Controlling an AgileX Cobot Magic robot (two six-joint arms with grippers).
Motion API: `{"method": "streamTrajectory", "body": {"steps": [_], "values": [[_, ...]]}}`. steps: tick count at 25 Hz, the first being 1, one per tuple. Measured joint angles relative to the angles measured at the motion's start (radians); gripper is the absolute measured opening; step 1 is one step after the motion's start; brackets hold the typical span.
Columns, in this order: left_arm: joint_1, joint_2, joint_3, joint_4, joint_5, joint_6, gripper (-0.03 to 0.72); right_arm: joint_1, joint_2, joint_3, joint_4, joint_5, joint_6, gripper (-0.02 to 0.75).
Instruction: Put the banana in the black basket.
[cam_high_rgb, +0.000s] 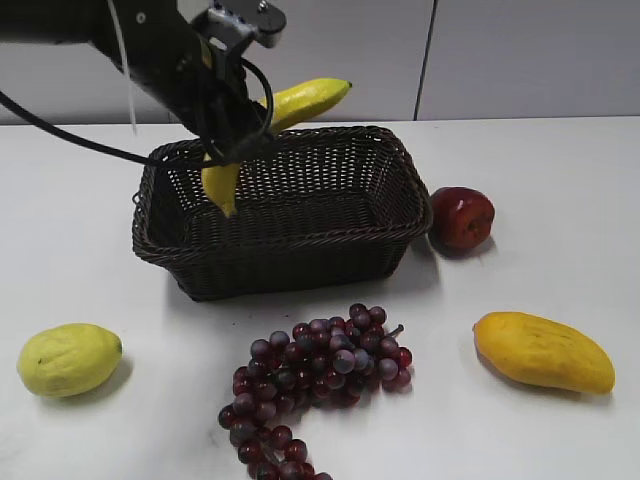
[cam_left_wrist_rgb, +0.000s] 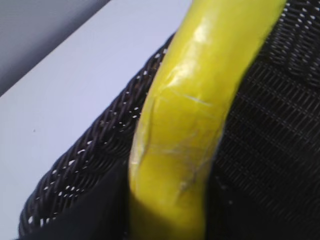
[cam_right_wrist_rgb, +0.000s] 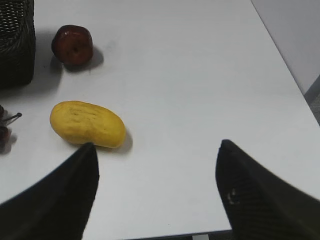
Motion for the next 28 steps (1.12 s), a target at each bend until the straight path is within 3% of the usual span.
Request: {"method": "streamTrajectory", "body": {"steps": [3,7,10,21,24,28], "values": [[-0.007,0.032,0.000,0.002,0.007,0.005,0.341,0.000,0.000,0.000,0.000,0.000,0.000,0.584],[-0.007,0.040,0.000,-0.002,0.014,0.005,0.519,0.000,0.000,0.000,0.000,0.000,0.000,0.584],[-0.007,0.040,0.000,-0.002,0.015,0.005,0.609,0.000,0.000,0.000,0.000,0.000,0.000,0.584],[0.006,-0.085,-0.031,-0.001,0.175,-0.066,0.638,0.000,0.000,0.000,0.000,0.000,0.000,0.584],[0.041,-0.139,-0.050,-0.001,0.264,-0.086,0.643,0.000,0.000,0.000,0.000,0.000,0.000,0.584],[0.136,-0.206,-0.050,0.001,0.365,-0.122,0.646,0.000,0.000,0.000,0.000,0.000,0.000,0.584]]}}
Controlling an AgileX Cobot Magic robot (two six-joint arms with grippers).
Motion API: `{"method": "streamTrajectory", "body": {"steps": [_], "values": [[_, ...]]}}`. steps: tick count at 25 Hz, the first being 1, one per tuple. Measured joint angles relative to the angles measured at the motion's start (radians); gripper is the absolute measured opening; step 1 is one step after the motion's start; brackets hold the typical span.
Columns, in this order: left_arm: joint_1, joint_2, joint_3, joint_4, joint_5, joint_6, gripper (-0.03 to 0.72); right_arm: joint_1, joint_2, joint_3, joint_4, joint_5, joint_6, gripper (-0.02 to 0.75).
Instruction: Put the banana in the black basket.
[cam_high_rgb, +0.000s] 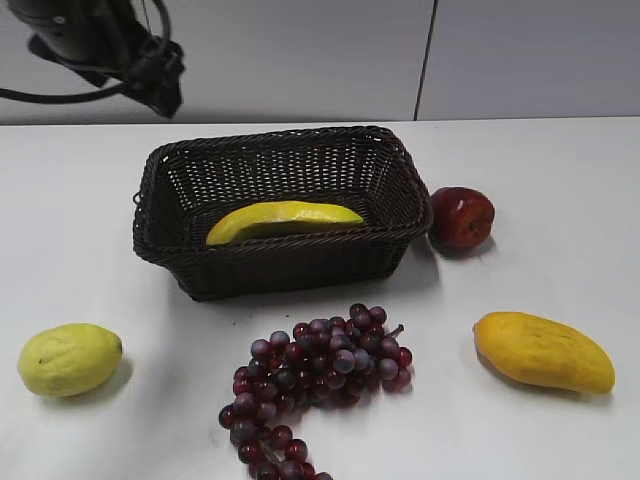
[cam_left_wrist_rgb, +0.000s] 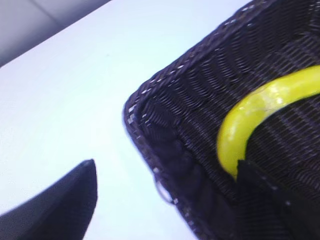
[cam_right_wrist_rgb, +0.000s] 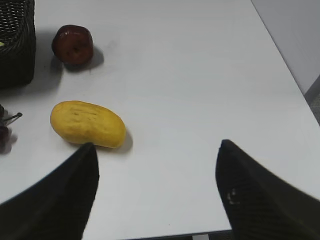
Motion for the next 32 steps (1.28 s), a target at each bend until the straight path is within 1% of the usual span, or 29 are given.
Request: {"method": "streamTrajectory", "body": {"steps": [5,8,12,14,17,20,24,27,32], "values": [[0.172,-0.053,0.000,0.011,0.167,-0.050,0.645,0.000,0.000,0.000,0.000,0.000,0.000,0.584],[0.260,-0.065,0.000,0.014,0.266,-0.062,0.639,0.000,0.000,0.000,0.000,0.000,0.000,0.584],[0.341,-0.070,0.002,-0.015,0.299,-0.074,0.630,0.000,0.000,0.000,0.000,0.000,0.000,0.584],[0.356,-0.087,0.021,-0.036,0.299,-0.076,0.624,0.000,0.000,0.000,0.000,0.000,0.000,0.584],[0.359,-0.137,0.087,-0.069,0.299,-0.076,0.615,0.000,0.000,0.000,0.000,0.000,0.000,0.584],[0.359,-0.215,0.196,-0.088,0.299,-0.076,0.607,0.000,0.000,0.000,0.000,0.000,0.000,0.584],[0.359,-0.370,0.379,-0.111,0.289,-0.076,0.596,0.000,0.000,0.000,0.000,0.000,0.000,0.584],[0.359,-0.519,0.512,-0.122,0.253,-0.076,0.594,0.000,0.000,0.000,0.000,0.000,0.000,0.584],[0.359,-0.784,0.673,-0.156,0.189,-0.076,0.594,0.000,0.000,0.000,0.000,0.000,0.000,0.584]]}}
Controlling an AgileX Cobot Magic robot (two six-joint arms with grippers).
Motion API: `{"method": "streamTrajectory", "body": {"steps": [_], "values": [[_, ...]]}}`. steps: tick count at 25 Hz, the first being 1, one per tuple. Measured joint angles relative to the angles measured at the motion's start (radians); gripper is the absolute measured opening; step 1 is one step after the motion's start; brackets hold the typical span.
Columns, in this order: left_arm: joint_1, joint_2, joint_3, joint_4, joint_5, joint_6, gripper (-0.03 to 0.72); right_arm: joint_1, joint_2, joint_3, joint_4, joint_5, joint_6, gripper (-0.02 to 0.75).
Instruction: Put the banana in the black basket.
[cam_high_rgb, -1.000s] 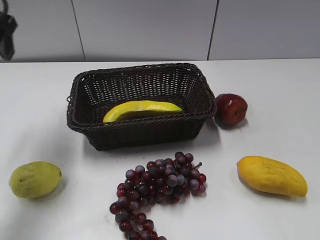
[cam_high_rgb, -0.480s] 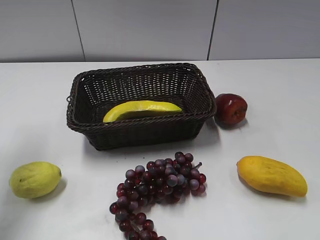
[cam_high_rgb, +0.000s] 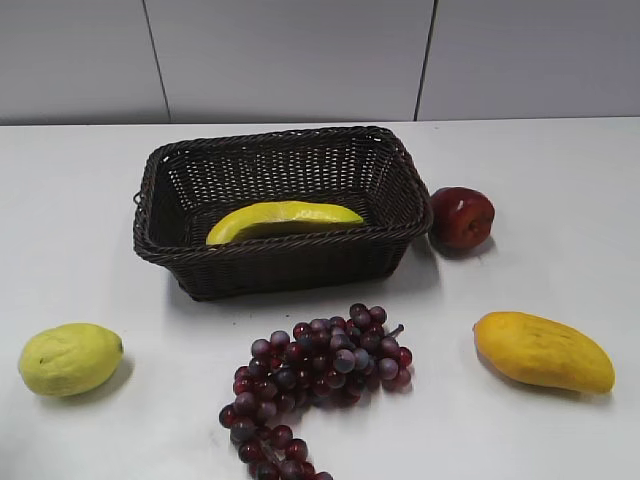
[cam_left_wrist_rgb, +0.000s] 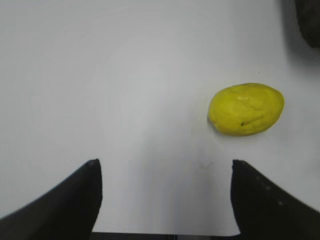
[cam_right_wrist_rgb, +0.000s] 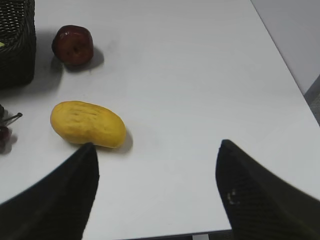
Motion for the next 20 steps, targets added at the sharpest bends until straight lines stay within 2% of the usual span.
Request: {"method": "streamTrajectory", "body": {"steps": [11,15,20], "values": [[0.000,-0.541,0.184,0.000,-0.036,0.000,0.593,0.000,0.000,0.000,0.000,0.000,0.000,0.584],[0.000,-0.636,0.243,0.000,-0.036,0.000,0.593,0.000,0.000,0.000,0.000,0.000,0.000,0.584],[0.000,-0.652,0.288,0.000,-0.045,0.000,0.593,0.000,0.000,0.000,0.000,0.000,0.000,0.584]]}}
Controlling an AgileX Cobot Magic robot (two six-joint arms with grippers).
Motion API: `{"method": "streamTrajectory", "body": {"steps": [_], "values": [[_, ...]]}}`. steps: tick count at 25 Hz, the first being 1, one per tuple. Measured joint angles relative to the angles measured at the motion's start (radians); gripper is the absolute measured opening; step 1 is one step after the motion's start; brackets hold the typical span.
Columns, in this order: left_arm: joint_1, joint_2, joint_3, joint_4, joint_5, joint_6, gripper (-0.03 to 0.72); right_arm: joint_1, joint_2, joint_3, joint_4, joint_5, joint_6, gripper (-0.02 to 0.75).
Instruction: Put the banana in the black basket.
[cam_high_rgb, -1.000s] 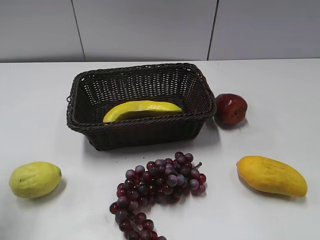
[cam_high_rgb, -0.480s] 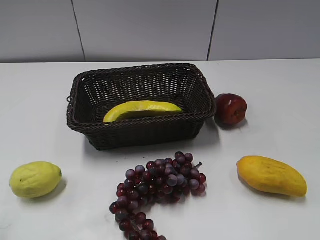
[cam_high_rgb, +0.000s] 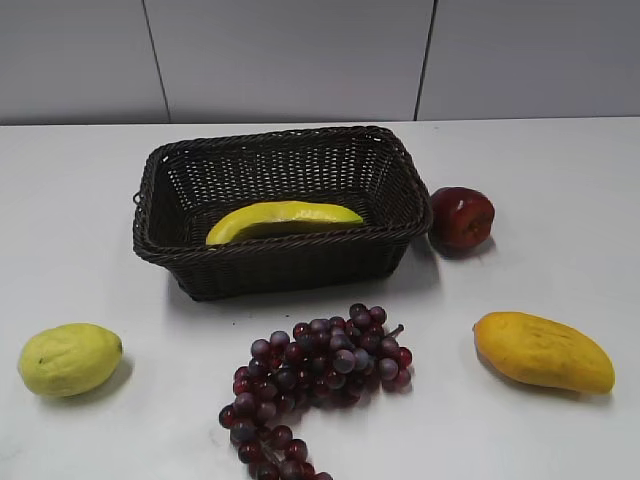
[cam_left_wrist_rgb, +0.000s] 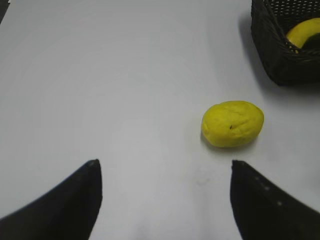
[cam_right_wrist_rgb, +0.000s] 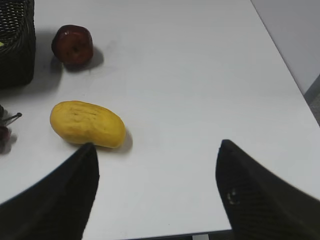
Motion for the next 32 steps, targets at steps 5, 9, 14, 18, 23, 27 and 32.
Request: {"method": "streamTrajectory", "body": {"steps": [5,9,14,18,23,27,32], "values": [[0.000,0.000,0.002,-0.009,-0.003,0.023,0.593,0.000,0.000,0.000,0.000,0.000,0.000,0.584],[0.000,0.000,0.002,-0.015,-0.003,0.027,0.593,0.000,0.000,0.000,0.000,0.000,0.000,0.584],[0.000,0.000,0.002,-0.019,-0.004,0.029,0.583,0.000,0.000,0.000,0.000,0.000,0.000,0.584],[0.001,-0.013,0.003,-0.019,-0.006,0.029,0.564,0.000,0.000,0.000,0.000,0.000,0.000,0.584],[0.001,-0.102,0.006,-0.019,-0.007,0.029,0.557,0.000,0.000,0.000,0.000,0.000,0.000,0.584],[0.002,-0.197,0.006,-0.019,-0.007,0.029,0.557,0.000,0.000,0.000,0.000,0.000,0.000,0.584],[0.002,-0.256,0.006,-0.019,-0.007,0.029,0.541,0.000,0.000,0.000,0.001,0.000,0.000,0.584]]}}
